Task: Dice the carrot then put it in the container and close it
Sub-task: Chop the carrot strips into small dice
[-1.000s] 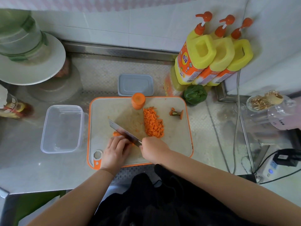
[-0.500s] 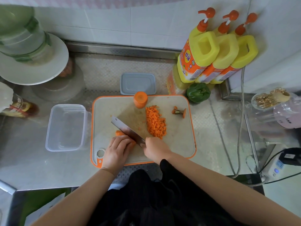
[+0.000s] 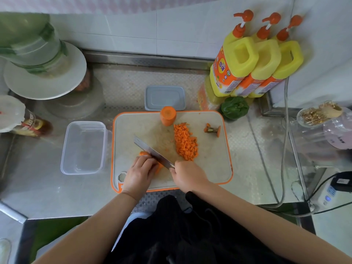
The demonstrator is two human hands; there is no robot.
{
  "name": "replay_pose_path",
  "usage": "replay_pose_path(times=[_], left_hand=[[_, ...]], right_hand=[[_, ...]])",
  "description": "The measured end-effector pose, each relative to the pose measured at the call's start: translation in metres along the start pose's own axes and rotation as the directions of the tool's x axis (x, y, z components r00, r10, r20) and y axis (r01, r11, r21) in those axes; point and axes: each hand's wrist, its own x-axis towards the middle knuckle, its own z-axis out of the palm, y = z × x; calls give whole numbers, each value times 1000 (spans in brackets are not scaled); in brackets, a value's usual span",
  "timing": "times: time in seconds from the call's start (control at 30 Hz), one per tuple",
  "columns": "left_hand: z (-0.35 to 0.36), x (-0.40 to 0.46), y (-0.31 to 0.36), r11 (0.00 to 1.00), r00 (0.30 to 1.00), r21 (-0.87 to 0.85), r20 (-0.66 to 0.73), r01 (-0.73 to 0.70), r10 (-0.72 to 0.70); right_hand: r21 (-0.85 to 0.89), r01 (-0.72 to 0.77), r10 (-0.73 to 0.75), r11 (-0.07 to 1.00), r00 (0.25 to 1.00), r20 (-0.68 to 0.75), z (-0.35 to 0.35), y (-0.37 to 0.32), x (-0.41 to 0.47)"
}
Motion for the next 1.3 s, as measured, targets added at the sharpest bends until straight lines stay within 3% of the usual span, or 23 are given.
replay_pose_path(times=[0.37,0.57,0.73,0.93,1.3], left_hand=[[12,-9,-4,996,996,-13,-2,93,-93],[13,-9,-2,997,997,-14,-34,75,-75],[10,-8,1,994,995,-31,-20,101,-102],[4,-6,2,977,982,-96,32,189,-187],[3,-3,4,982,984,-53,21,180,-179]], right_hand=[[-111,-64,74,992,993,86,-9,-17,19],[-116,-72,79,991,995,54,6,-19,21],[-40,-87,88,995,996,23,18,-14,19],[133,-98,84,986,991,103,5,0,32],[-4,-41,41,999,999,-21,4,-6,-1]])
